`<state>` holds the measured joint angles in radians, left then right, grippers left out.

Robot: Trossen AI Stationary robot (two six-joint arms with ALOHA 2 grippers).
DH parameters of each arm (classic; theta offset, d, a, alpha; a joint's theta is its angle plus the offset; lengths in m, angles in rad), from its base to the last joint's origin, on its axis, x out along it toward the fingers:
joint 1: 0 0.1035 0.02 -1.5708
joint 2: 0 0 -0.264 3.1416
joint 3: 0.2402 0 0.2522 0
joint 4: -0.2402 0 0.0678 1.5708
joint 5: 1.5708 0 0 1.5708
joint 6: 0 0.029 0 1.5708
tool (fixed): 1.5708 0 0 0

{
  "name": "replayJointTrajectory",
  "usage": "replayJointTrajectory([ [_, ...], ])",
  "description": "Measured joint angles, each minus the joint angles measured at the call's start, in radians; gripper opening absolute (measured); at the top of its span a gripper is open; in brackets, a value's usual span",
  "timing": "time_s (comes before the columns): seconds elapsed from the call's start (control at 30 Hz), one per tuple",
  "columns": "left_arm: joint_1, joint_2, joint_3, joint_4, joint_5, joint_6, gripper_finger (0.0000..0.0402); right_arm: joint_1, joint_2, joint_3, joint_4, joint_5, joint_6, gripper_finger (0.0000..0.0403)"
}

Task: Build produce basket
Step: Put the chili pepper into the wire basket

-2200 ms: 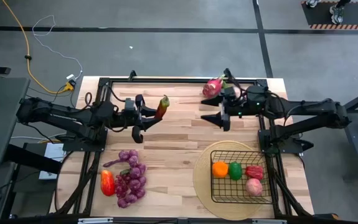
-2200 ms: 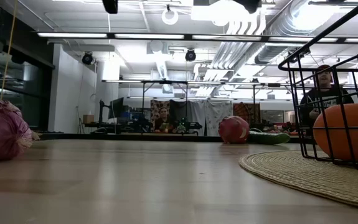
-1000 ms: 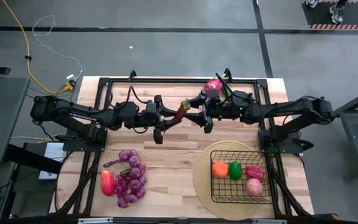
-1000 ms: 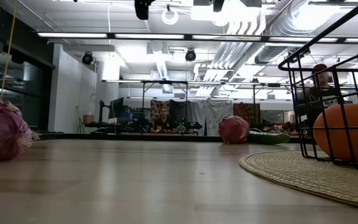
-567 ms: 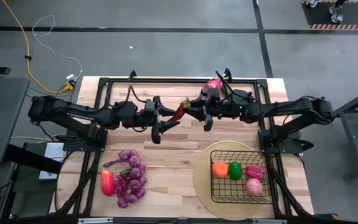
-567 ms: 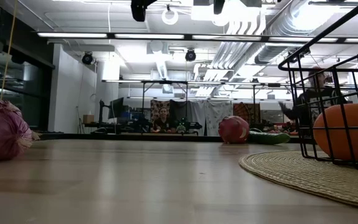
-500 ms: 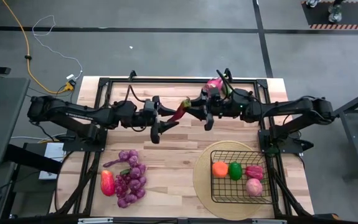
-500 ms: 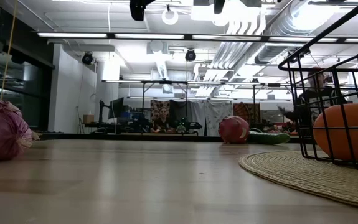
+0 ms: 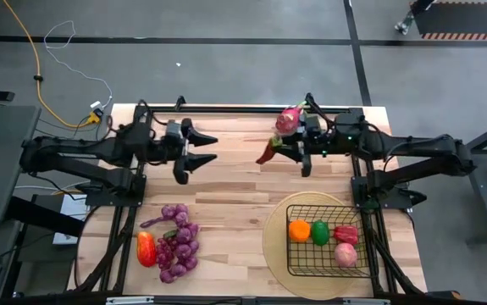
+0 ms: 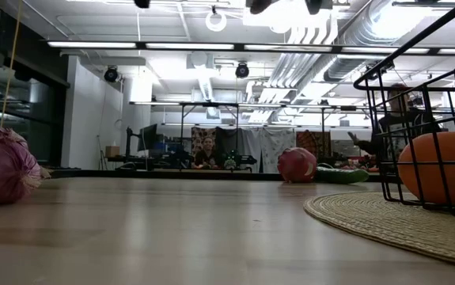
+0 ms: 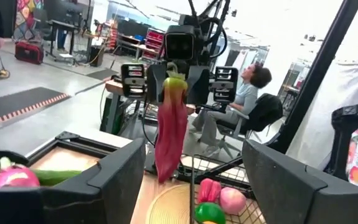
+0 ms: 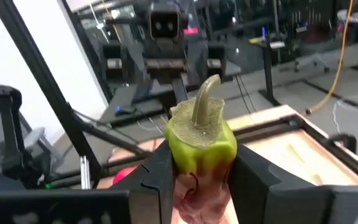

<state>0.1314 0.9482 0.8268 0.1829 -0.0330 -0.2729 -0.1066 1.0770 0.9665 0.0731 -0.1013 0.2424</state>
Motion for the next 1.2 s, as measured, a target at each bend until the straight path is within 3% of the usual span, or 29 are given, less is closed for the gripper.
replayJointTrajectory([
  [0.2, 0.0, -0.074, 0.0, -0.085, -0.001, -0.004, 0.0256, 0.0, -0.076, 0.0, -0.189, -0.02, 0.04, 0.0104],
  [0.33, 0.0, -0.091, 0.0, -0.089, -0.005, -0.004, 0.0256, 0.009, -0.107, 0.018, -0.262, -0.176, 0.158, 0.0104],
  [0.53, 0.0, -0.093, 0.0, -0.089, -0.006, -0.004, 0.0257, 0.165, -0.111, 0.104, -0.577, -0.257, 0.321, 0.0103],
  [0.77, 0.0, -0.092, 0.0, -0.086, -0.008, -0.004, 0.0257, 0.485, -0.109, 0.027, -0.783, -0.114, 0.597, 0.0103],
  [0.97, 0.0, -0.092, 0.0, -0.083, -0.008, -0.004, 0.0257, 0.695, -0.081, -0.084, -0.748, -0.016, 0.854, 0.0103],
  [1.2, 0.0, -0.092, 0.0, -0.082, -0.005, -0.003, 0.0257, 0.769, 0.105, -0.114, -0.737, -0.01, 0.77, 0.0103],
])
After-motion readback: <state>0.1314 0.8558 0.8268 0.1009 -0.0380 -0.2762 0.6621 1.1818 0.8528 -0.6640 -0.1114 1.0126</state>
